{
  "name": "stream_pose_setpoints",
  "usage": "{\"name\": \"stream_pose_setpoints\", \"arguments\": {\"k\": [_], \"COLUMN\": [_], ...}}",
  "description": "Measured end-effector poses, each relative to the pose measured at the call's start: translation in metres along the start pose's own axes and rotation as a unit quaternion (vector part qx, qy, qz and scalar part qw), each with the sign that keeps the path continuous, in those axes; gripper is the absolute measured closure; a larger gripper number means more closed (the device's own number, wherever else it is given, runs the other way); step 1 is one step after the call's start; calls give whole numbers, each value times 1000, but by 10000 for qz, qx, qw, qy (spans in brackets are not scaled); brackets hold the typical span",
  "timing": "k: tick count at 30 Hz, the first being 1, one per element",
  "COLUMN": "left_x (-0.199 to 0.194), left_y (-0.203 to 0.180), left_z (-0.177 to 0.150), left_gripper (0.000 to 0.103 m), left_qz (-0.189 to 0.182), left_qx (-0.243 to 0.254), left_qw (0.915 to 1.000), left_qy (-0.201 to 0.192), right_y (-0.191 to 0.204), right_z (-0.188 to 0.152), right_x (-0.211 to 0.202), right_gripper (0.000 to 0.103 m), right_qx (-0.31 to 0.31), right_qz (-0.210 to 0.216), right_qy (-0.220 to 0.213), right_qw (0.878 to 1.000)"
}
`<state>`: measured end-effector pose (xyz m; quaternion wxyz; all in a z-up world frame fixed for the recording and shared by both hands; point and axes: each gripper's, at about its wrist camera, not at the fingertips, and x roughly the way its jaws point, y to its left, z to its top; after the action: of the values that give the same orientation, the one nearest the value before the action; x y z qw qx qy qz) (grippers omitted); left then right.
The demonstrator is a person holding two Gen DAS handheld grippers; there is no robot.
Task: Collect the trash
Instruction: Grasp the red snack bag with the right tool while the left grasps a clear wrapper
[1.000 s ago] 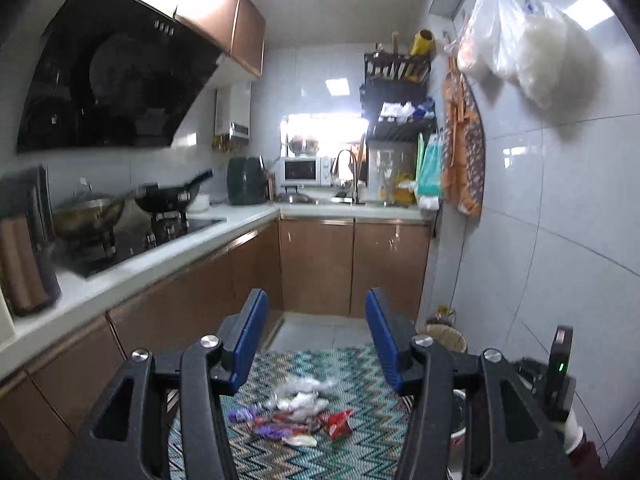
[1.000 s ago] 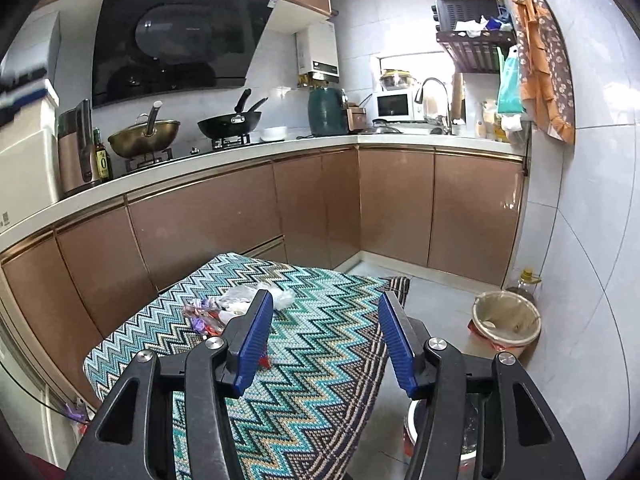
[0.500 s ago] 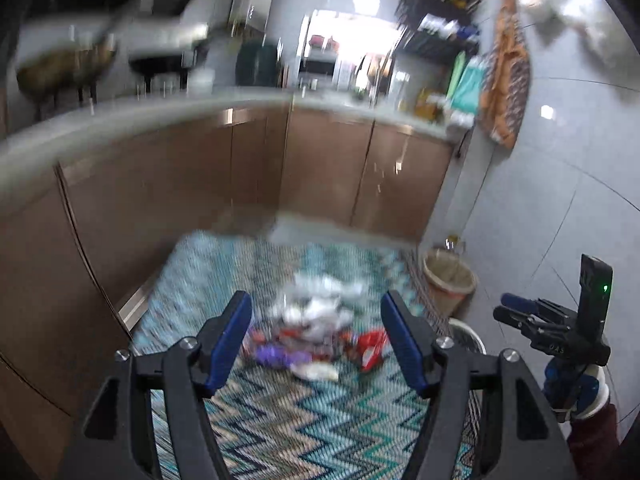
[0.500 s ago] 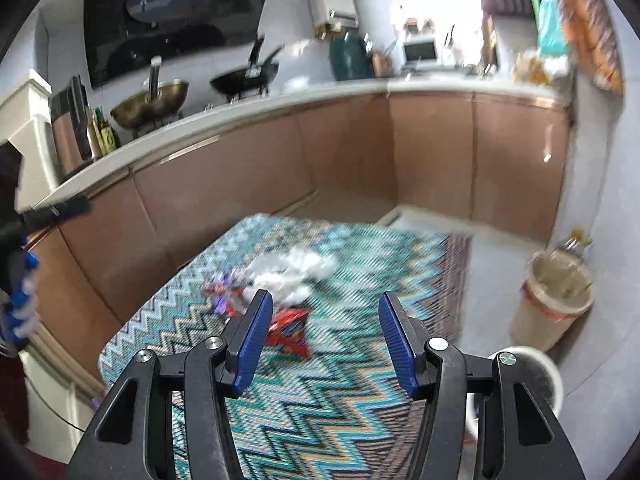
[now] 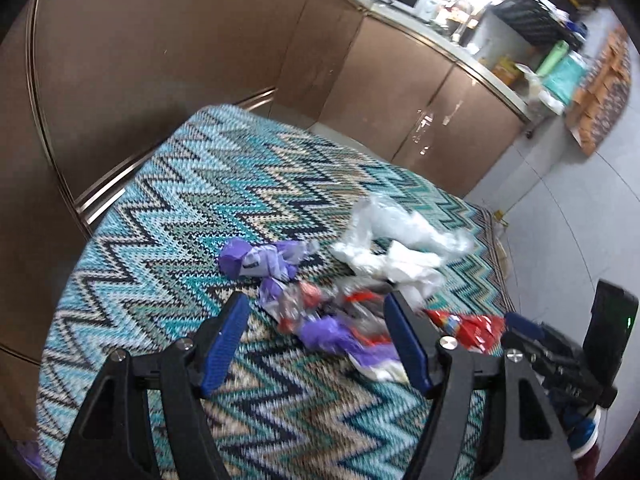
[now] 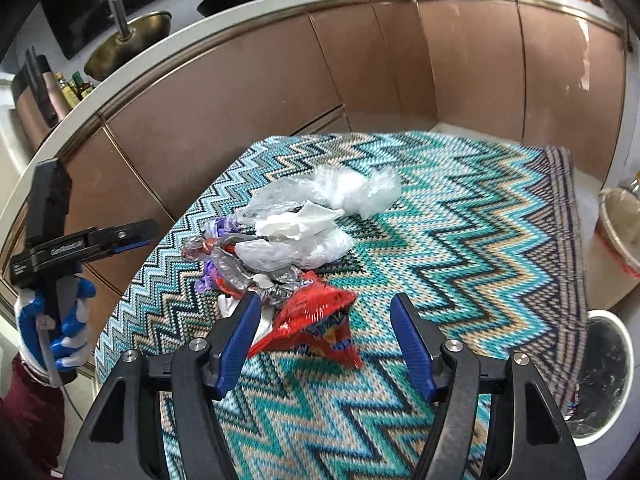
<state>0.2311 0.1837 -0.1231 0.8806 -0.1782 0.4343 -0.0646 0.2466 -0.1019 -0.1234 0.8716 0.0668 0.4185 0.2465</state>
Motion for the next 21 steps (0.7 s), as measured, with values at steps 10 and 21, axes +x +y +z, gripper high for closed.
{"name": "stream_pose_setpoints", "arguments": {"k": [10,21], "left_x": [39,24], "left_y": [20,15], "left_z": [-3,-17], "left_gripper": [64,97], "left_qz": [-279,-340], "left_qx": [-565,-478], "left_qw": [9974,9982], "left_qy": [338,132], "right_y": [-5,8], "right_z": [-3,-11], "right_x": [28,17], "right_gripper": [57,82], "right_qx": [113,-171], "right_qz": [169,221], "right_qy": [323,204], "right_qw": [9993,9994]}}
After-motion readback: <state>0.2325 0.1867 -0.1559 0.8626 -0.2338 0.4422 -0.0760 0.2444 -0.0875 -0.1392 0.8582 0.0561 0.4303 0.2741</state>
